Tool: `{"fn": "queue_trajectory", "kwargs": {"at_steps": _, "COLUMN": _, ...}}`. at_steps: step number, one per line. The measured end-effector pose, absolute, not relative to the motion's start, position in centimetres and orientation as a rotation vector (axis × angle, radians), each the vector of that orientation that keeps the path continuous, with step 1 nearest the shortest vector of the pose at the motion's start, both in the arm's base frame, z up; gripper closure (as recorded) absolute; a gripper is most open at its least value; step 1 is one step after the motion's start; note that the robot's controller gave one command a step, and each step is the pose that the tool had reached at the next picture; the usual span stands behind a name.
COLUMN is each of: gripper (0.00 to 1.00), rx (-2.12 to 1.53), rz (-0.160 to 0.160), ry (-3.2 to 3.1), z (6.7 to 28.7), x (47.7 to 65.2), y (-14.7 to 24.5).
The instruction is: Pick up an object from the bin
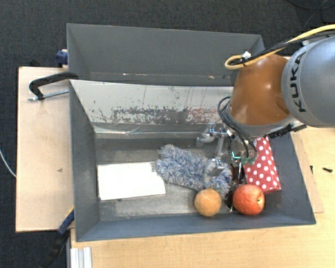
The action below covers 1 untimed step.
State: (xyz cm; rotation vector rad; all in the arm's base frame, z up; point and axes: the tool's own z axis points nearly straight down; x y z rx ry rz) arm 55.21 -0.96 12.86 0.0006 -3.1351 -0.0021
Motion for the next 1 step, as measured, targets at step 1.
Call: {"fn": "queue_trajectory", "kwargs": {"at_steps": 1, "gripper": 0.00, "rx": 0.001, "rz": -0.002, "ry": -3.142, "z": 13.26, "x": 55.35, "y": -0.97}}
